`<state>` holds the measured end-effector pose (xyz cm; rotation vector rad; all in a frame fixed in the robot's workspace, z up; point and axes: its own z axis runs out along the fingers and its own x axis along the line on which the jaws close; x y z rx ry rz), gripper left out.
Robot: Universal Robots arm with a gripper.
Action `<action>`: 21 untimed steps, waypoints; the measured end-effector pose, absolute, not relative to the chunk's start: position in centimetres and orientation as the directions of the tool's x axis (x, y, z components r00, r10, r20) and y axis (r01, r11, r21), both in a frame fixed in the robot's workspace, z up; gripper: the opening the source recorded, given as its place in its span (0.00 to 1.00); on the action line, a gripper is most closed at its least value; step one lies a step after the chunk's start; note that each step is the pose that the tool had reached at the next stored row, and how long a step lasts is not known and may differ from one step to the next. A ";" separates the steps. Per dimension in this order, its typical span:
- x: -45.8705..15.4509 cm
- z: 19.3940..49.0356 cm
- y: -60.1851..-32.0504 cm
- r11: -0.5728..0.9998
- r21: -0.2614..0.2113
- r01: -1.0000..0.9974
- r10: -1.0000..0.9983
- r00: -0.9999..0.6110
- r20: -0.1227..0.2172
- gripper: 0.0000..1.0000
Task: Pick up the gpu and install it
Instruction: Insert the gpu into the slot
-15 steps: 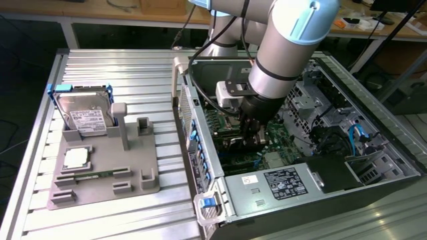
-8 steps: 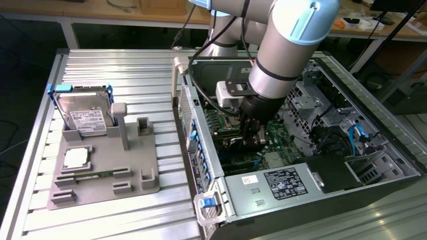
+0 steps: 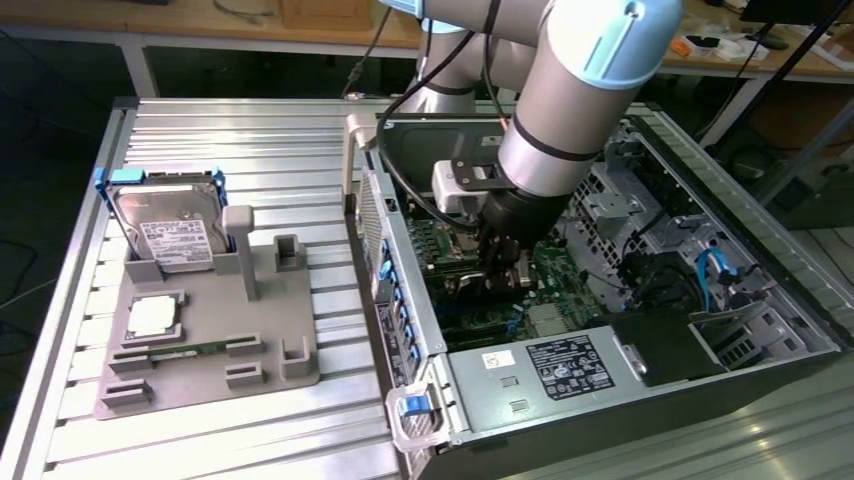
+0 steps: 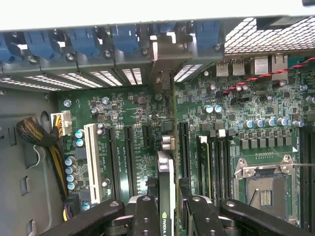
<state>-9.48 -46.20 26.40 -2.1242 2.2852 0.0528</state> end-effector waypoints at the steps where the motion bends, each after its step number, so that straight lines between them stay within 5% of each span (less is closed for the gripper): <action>1: -9.5 26.4 -46.2 0.073 0.012 -0.997 -0.997 -0.073 -0.039 0.27; 21: -9.5 25.8 -46.6 0.073 0.015 -0.997 -0.996 -0.073 -0.050 0.27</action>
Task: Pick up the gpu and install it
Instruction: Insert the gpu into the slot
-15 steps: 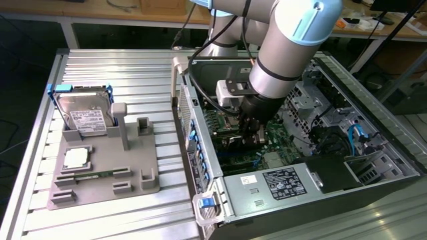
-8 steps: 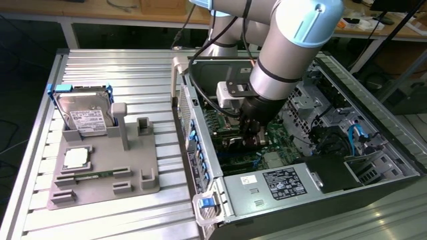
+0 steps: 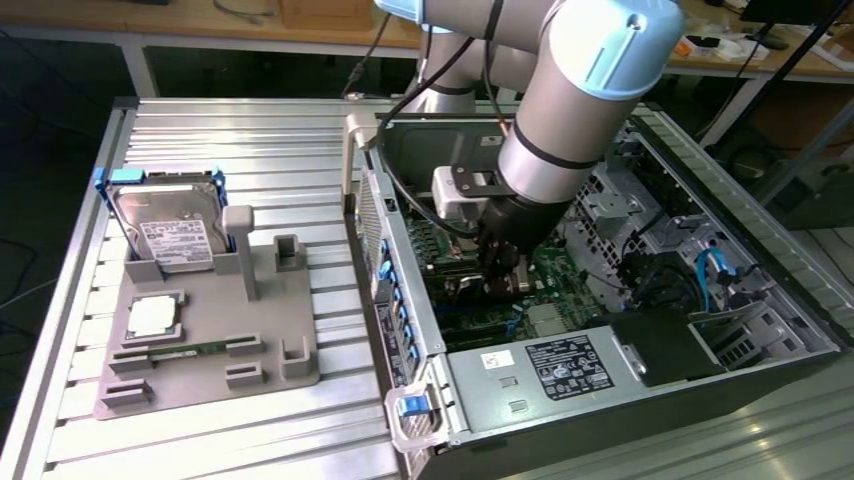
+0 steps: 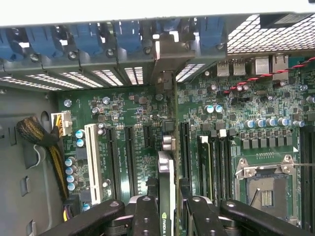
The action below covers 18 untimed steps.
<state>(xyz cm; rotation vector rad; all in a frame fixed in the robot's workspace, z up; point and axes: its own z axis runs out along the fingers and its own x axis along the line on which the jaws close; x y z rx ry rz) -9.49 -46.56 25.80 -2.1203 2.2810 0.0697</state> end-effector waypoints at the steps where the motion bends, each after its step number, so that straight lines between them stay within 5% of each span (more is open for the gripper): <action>1: -9.5 25.7 -46.6 0.073 0.015 -0.997 -0.996 -0.073 -0.050 0.27; 18: -9.5 26.0 -46.6 0.073 0.015 -0.997 -0.996 -0.073 -0.050 0.27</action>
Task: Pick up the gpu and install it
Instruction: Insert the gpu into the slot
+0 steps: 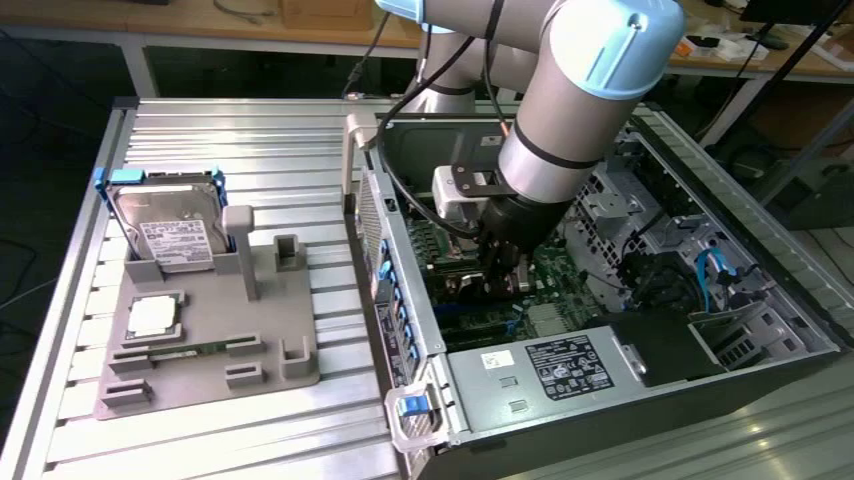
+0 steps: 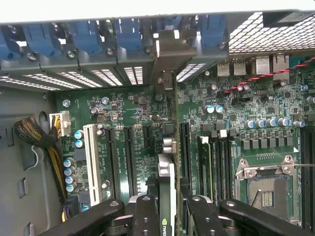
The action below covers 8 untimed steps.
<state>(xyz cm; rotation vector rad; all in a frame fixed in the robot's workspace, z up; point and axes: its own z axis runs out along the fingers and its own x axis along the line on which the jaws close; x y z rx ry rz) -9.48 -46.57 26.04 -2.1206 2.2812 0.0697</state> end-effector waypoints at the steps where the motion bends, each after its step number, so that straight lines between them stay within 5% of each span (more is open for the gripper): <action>1: -9.5 26.0 -46.6 0.073 0.015 -0.997 -0.996 -0.073 -0.050 0.27; 8: -9.5 26.0 -46.8 0.073 0.015 -0.997 -0.996 -0.073 -0.050 0.27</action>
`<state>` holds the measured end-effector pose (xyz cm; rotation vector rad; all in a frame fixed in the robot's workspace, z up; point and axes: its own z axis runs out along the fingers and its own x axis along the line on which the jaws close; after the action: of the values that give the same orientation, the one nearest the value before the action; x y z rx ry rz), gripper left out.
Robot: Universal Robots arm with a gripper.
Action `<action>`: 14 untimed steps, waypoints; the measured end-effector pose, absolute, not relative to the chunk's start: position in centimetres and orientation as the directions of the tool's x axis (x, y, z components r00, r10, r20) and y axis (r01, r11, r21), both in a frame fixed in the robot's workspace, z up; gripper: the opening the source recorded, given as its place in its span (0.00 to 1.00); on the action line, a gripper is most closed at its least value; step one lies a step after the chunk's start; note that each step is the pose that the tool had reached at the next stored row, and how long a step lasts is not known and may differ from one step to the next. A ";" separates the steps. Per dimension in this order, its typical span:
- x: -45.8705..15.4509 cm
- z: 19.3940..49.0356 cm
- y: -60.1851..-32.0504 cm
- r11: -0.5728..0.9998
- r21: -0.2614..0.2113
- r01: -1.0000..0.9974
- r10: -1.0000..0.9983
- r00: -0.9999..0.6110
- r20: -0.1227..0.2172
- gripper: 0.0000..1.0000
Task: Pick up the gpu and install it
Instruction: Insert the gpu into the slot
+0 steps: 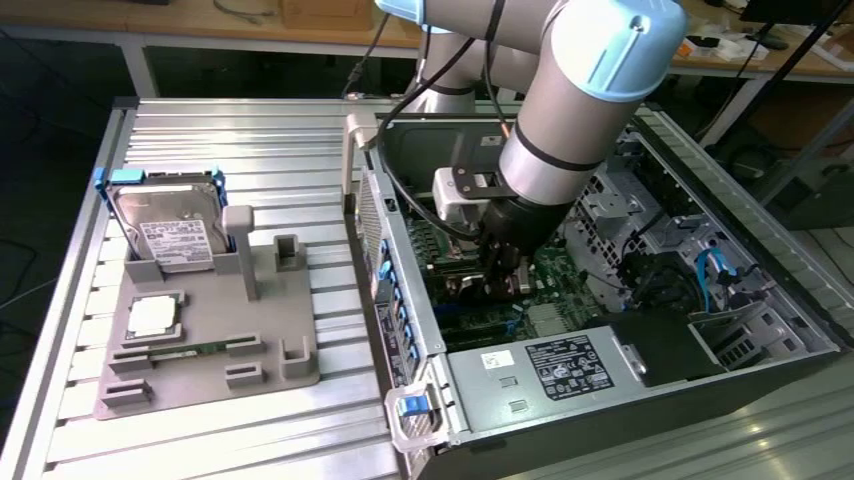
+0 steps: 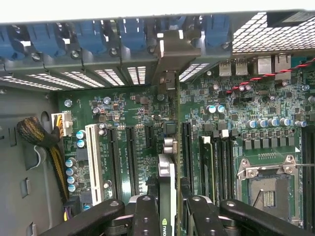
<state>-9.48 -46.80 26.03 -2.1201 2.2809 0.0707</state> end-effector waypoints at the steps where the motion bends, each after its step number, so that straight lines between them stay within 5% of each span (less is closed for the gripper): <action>1: -9.5 26.0 -46.8 0.073 0.015 -0.997 -0.996 -0.073 -0.051 0.27; 14: -9.5 25.5 -46.8 0.072 0.015 -0.997 -0.996 -0.072 -0.050 0.27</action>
<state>-9.48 -46.80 25.51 -2.1212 2.2802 0.0707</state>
